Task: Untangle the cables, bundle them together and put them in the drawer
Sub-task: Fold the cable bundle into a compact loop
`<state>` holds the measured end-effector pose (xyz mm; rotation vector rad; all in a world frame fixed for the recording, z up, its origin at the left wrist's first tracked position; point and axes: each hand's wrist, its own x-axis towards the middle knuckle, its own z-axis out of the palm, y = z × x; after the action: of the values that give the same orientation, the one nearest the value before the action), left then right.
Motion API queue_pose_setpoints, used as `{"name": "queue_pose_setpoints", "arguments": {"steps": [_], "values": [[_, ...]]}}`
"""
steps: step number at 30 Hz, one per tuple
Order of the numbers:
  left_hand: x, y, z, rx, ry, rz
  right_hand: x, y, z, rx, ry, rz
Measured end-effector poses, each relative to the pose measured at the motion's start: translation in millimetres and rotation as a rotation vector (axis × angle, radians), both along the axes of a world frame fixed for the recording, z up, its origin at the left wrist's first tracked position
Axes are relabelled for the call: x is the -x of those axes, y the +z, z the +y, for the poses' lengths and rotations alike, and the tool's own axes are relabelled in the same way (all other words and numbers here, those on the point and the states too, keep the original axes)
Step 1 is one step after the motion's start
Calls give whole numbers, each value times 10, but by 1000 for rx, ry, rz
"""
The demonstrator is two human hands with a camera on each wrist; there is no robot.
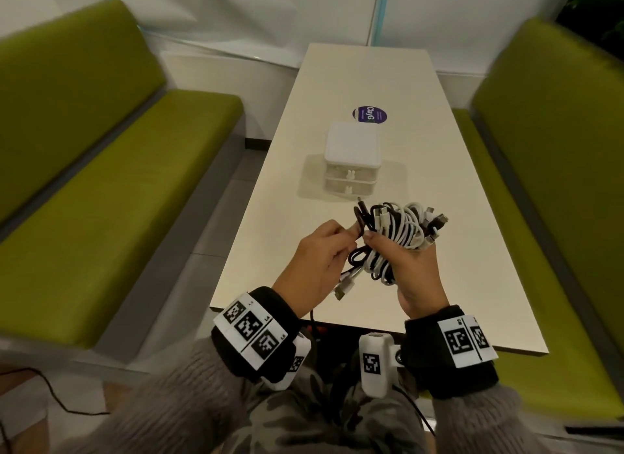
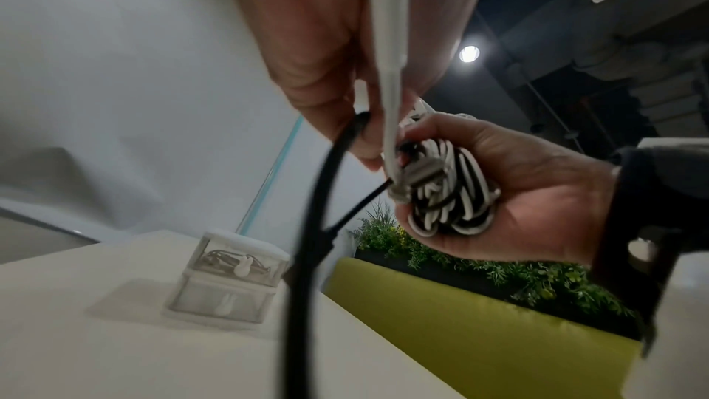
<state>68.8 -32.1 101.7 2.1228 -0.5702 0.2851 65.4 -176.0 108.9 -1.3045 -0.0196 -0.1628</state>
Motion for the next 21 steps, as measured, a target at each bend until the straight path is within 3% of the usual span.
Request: {"name": "queue_pose_setpoints", "arguments": {"steps": [7,12,21], "values": [[-39,182,82,28,-4,354,7,-42,-8,81,84,-3],[-35,205,123,-136,-1,383,0,-72,79,224,76,23],[-36,138,162,-42,-143,438,-7,-194,167,62,-80,118]]}}
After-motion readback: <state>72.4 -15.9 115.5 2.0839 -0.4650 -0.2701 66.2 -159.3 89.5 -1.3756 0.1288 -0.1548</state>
